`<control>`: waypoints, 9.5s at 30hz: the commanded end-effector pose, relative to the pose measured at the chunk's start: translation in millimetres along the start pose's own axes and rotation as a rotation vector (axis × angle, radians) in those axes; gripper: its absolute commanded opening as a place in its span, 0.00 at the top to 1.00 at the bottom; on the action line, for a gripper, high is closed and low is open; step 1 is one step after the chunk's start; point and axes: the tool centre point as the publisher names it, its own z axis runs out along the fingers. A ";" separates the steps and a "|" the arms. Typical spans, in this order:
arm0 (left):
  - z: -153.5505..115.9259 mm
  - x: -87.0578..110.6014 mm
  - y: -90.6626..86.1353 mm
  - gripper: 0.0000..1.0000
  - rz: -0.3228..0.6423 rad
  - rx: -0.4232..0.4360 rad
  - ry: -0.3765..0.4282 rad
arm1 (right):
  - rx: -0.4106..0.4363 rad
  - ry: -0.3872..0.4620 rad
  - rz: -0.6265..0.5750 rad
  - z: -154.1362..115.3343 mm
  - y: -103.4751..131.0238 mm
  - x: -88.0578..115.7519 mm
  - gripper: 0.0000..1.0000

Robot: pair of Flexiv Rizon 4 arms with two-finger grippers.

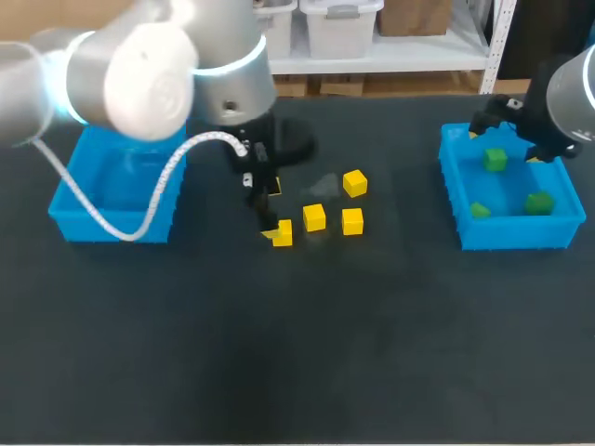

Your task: Put the green cubes in the right bin and the yellow cubes in the left bin.

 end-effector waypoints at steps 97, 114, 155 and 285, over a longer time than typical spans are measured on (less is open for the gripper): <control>-63.0 -2.8 45.3 0.00 -0.400 -0.206 -0.202 | 0.000 -0.009 0.001 0.3 -0.4 1.8 0.00; -2.8 -45.9 36.7 0.00 -0.293 -0.110 -0.080 | 0.000 -0.009 0.001 0.3 -0.4 1.8 0.00; 78.2 -37.7 55.5 1.00 -0.373 -0.139 0.126 | 0.000 -0.009 0.001 0.3 -0.4 1.8 0.00; 72.7 -97.3 26.2 1.00 -0.170 -0.035 0.128 | 0.000 -0.009 0.001 0.3 -0.4 1.8 0.00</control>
